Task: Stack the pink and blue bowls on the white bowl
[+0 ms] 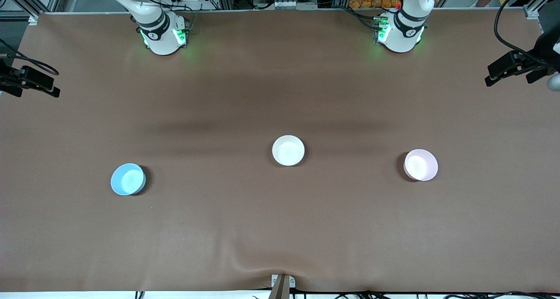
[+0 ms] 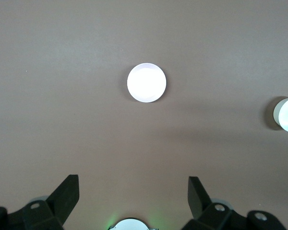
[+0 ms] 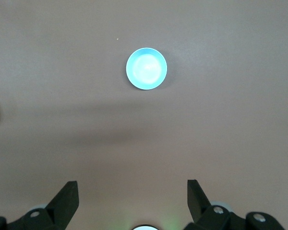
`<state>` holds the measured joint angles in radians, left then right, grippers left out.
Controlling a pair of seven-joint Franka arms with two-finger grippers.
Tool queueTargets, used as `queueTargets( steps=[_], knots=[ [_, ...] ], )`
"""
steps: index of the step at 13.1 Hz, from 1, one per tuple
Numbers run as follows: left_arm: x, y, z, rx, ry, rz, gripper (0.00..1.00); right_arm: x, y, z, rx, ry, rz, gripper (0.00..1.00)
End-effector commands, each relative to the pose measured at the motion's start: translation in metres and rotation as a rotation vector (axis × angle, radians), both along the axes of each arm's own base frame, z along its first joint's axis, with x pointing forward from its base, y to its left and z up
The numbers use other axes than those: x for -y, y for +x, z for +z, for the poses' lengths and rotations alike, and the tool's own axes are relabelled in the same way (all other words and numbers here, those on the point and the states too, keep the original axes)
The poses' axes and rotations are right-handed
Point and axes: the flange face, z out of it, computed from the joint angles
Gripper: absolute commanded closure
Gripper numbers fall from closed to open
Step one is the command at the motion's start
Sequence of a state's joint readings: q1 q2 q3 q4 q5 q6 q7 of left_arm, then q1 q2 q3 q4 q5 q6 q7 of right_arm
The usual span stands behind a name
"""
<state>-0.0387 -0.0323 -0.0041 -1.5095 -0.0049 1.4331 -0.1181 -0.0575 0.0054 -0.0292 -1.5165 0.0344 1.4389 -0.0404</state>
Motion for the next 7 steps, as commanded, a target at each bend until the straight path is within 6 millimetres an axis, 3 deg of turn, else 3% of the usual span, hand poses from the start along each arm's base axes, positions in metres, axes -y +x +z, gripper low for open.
queueTargets(
  steps=[1, 7],
  knots=[
    [-0.002, 0.000, -0.001, -0.009, 0.006, -0.006, 0.00, -0.002, -0.001, -0.002, -0.007, -0.015, 0.006, 0.00],
    [0.000, 0.000, -0.010, -0.028, 0.007, -0.010, 0.00, -0.013, 0.000, -0.003, -0.008, -0.011, 0.026, 0.00]
  ],
)
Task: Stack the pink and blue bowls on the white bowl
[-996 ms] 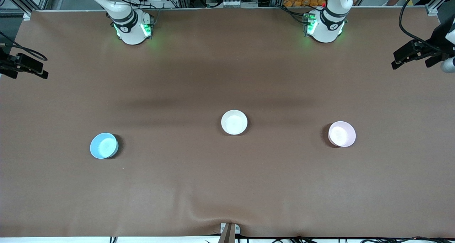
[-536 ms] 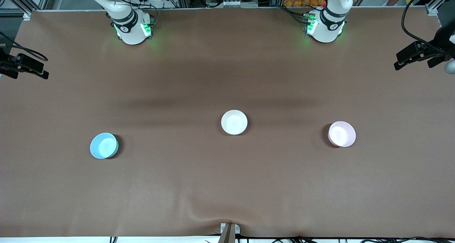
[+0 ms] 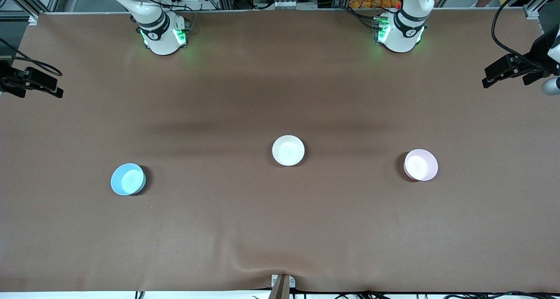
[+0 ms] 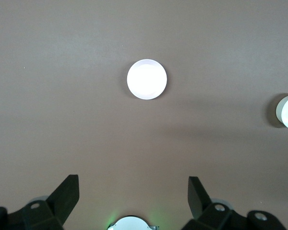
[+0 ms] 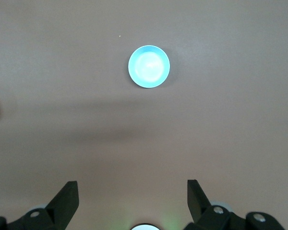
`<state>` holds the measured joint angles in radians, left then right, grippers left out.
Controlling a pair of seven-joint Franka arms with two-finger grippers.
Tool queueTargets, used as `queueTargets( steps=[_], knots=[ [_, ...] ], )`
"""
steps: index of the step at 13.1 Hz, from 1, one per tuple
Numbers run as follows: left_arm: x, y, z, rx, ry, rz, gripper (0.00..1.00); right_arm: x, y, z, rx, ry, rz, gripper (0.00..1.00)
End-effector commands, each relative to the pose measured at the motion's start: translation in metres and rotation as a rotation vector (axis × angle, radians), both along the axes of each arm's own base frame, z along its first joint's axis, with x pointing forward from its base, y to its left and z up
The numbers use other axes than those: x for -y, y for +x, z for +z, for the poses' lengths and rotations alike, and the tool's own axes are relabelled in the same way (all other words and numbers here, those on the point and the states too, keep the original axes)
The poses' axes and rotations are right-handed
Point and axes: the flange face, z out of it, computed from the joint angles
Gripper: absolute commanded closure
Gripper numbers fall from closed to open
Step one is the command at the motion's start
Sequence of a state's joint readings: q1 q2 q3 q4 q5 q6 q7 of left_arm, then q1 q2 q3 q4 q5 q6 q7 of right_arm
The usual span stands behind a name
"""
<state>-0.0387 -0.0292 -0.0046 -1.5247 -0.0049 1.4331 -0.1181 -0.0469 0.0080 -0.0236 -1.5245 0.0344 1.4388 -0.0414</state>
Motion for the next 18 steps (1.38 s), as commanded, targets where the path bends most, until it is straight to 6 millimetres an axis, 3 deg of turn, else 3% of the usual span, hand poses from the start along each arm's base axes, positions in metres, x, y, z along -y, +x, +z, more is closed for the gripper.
queueTargets(
  steps=[1, 8, 12, 18],
  knots=[
    [0.000, -0.001, -0.004, -0.012, 0.006, -0.010, 0.00, -0.005, -0.002, 0.002, -0.002, -0.011, 0.009, 0.00],
    [0.000, 0.001, -0.020, -0.029, 0.007, -0.010, 0.00, 0.001, -0.002, -0.001, -0.007, -0.009, 0.000, 0.00],
    [-0.001, 0.005, -0.040, -0.031, 0.007, -0.007, 0.00, 0.000, -0.002, -0.001, -0.007, -0.009, 0.001, 0.00],
    [0.000, 0.013, -0.103, -0.022, 0.005, -0.008, 0.00, 0.001, 0.001, -0.007, -0.013, -0.011, 0.001, 0.00]
  ],
)
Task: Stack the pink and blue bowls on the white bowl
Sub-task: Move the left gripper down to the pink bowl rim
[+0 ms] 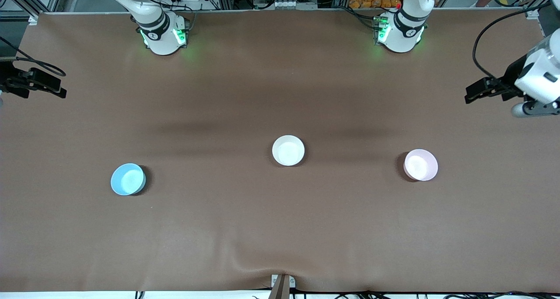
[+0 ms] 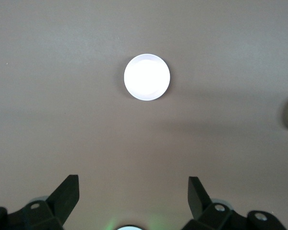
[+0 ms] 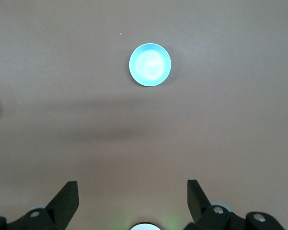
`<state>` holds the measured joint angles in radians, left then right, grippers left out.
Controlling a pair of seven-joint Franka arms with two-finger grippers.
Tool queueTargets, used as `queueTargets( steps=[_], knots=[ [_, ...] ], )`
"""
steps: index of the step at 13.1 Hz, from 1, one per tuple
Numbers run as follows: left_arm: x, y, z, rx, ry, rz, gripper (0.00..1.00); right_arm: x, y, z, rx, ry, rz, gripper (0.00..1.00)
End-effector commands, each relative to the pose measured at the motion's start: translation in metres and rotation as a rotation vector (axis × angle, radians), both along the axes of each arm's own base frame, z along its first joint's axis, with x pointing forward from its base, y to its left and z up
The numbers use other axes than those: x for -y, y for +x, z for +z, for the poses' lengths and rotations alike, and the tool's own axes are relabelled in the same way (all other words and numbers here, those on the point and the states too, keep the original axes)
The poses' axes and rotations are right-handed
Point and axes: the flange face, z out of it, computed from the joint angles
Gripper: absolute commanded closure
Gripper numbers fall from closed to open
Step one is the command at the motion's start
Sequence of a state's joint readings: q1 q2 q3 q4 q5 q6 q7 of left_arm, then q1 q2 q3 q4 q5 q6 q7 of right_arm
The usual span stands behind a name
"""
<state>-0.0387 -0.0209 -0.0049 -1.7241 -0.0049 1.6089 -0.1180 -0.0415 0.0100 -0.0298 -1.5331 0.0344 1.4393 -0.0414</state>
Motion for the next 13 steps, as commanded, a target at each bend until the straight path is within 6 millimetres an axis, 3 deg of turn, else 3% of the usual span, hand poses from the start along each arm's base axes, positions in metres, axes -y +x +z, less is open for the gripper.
queueTargets(
  steps=[1, 2, 7, 11, 13],
  knots=[
    [-0.004, -0.001, -0.038, 0.006, 0.004, -0.003, 0.00, -0.002, 0.001, 0.000, 0.000, -0.012, 0.004, 0.00],
    [-0.016, 0.000, -0.058, 0.024, 0.003, 0.017, 0.00, -0.002, 0.002, -0.001, 0.003, -0.010, 0.003, 0.00],
    [-0.037, 0.007, -0.177, 0.093, 0.004, 0.053, 0.00, -0.001, 0.004, -0.003, -0.005, -0.019, 0.006, 0.00],
    [-0.054, 0.023, -0.252, 0.077, 0.002, 0.053, 0.00, -0.003, 0.000, -0.002, -0.021, -0.015, 0.009, 0.00],
    [-0.064, 0.029, -0.279, 0.094, 0.001, 0.042, 0.00, -0.004, -0.001, -0.003, -0.037, -0.014, 0.010, 0.00]
  ],
)
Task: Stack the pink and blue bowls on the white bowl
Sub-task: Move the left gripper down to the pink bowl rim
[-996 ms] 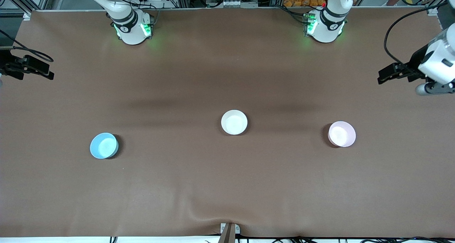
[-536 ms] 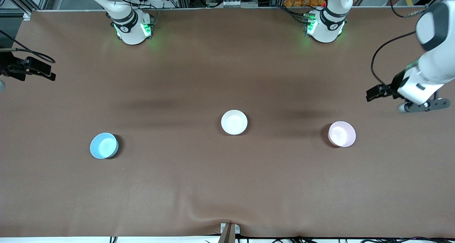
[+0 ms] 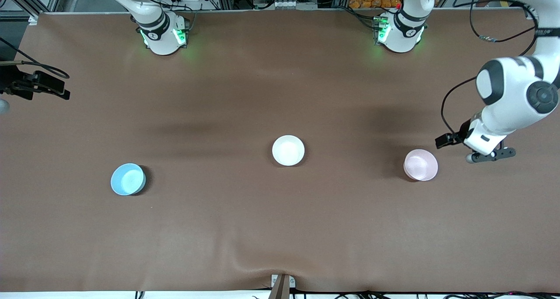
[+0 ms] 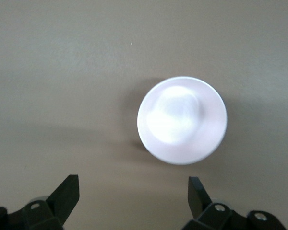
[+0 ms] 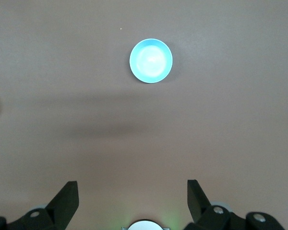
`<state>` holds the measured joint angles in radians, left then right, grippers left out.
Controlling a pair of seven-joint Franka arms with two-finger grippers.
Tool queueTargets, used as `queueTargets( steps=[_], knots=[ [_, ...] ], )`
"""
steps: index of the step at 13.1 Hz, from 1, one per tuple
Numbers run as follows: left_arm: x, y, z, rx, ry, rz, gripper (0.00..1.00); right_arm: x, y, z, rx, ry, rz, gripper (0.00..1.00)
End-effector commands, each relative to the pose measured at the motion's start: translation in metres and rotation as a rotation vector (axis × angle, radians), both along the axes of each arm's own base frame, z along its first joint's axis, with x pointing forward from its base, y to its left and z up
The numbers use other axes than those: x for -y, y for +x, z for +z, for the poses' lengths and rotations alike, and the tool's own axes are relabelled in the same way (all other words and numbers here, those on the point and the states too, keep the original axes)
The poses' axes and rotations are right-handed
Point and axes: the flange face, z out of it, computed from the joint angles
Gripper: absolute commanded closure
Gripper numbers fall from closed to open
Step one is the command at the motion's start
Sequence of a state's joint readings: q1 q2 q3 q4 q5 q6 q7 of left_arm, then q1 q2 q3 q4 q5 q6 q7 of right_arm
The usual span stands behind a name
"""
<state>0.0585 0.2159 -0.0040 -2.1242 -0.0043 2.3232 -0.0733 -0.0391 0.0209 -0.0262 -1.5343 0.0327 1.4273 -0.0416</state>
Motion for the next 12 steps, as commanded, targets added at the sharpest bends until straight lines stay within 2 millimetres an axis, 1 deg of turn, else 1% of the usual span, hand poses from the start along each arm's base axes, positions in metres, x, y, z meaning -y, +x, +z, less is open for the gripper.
queueTargets(
  steps=[1, 3, 4, 5, 6, 8, 9, 10, 11, 12],
  knots=[
    [-0.014, 0.009, -0.032, 0.026, 0.003, -0.006, 0.00, -0.001, -0.004, 0.003, -0.019, -0.013, 0.003, 0.00],
    [-0.014, 0.013, -0.056, 0.044, 0.002, -0.003, 0.09, -0.003, -0.009, 0.006, -0.034, -0.012, 0.009, 0.00],
    [-0.014, 0.014, -0.066, 0.049, 0.003, -0.003, 0.15, -0.003, -0.009, 0.006, -0.035, -0.012, 0.006, 0.00],
    [-0.014, 0.015, -0.073, 0.055, 0.003, -0.001, 0.21, -0.003, -0.009, 0.003, -0.044, -0.014, -0.009, 0.00],
    [-0.014, 0.015, -0.081, 0.054, 0.002, 0.002, 0.25, 0.000, -0.011, -0.001, -0.064, -0.013, -0.016, 0.00],
    [-0.014, 0.015, -0.091, 0.056, -0.002, 0.011, 0.35, -0.001, -0.018, -0.001, -0.091, -0.005, -0.015, 0.00],
    [-0.013, 0.015, -0.095, 0.053, -0.005, 0.015, 0.43, -0.004, -0.016, -0.004, -0.089, -0.004, -0.010, 0.00],
    [-0.013, 0.015, -0.099, 0.048, -0.006, 0.018, 0.55, -0.003, -0.014, -0.003, -0.071, -0.005, -0.012, 0.00],
    [-0.012, 0.015, -0.100, 0.047, -0.007, 0.017, 0.86, 0.003, -0.013, -0.001, -0.065, -0.003, -0.025, 0.00],
    [-0.012, 0.015, -0.100, 0.045, -0.007, 0.019, 1.00, 0.004, -0.013, -0.001, -0.063, -0.002, -0.026, 0.00]
  ],
)
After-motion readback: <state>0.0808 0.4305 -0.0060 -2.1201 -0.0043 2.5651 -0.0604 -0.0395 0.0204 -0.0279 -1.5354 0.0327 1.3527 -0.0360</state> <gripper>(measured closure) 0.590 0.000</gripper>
